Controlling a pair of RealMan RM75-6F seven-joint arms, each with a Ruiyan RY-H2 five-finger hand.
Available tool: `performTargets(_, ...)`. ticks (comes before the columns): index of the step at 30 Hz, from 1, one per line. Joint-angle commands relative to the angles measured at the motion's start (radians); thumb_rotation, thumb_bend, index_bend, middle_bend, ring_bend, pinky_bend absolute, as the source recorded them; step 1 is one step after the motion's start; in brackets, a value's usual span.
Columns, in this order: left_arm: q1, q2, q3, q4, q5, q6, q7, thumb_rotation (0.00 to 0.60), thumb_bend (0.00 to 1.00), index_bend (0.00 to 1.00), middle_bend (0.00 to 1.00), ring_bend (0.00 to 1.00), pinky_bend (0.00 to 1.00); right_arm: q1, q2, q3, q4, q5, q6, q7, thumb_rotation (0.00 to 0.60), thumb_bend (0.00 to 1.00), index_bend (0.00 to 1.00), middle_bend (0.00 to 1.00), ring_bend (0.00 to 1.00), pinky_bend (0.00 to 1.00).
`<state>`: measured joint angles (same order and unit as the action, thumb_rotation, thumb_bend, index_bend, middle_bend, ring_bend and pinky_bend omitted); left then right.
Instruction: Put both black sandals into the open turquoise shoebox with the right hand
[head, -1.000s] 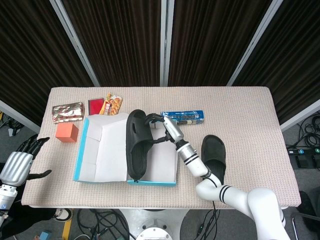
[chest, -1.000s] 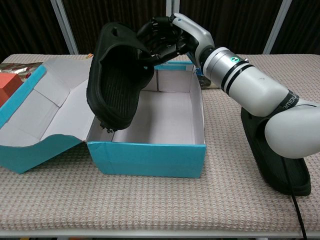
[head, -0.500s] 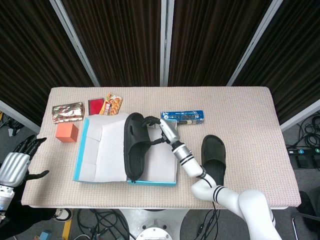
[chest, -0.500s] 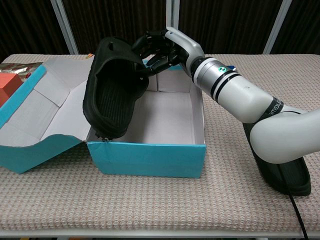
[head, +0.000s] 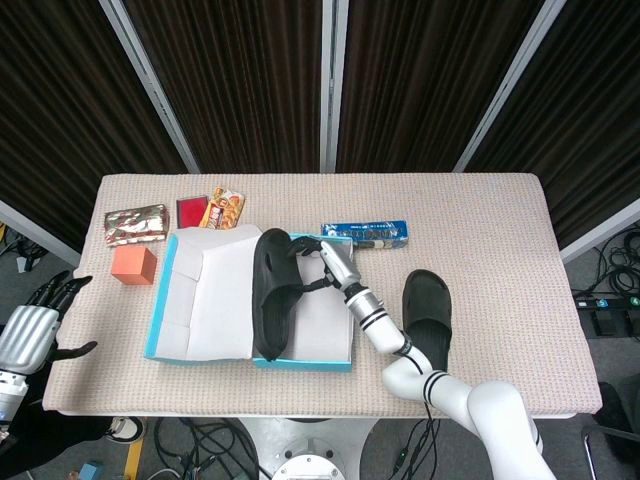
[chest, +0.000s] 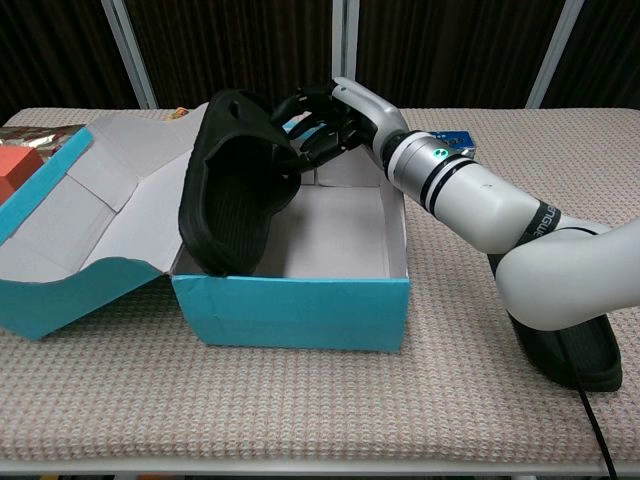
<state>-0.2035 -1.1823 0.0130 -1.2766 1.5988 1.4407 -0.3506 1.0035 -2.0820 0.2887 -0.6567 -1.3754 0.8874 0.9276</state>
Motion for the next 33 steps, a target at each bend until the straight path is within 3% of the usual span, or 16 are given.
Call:
performTargets(1, -0.001, 0.001, -0.001, -0.001, 0.001, -0.001, -0.002, 0.6, 0.0, 0.1, 0.14, 0.04, 0.16, -0.002, 0.001, -0.007, 0.004, -0.005, -0.007, 0.0, 0.6, 0.03, 0.45, 0.41, 0.36, 0.33)
performTargets(16, -0.006, 0.001, -0.001, -0.006, 0.002, -0.005, -0.003, 0.6, 0.0, 0.1, 0.14, 0.04, 0.16, -0.007, 0.027, -0.018, -0.014, 0.012, -0.08, -0.094, 0.6, 0.04, 0.45, 0.41, 0.36, 0.33)
performTargets(33, -0.005, -0.001, 0.0, -0.005, -0.003, -0.011, -0.017, 0.6, 0.0, 0.1, 0.14, 0.04, 0.16, -0.008, 0.076, -0.024, -0.096, 0.005, -0.091, -0.196, 0.6, 0.03, 0.43, 0.37, 0.34, 0.33)
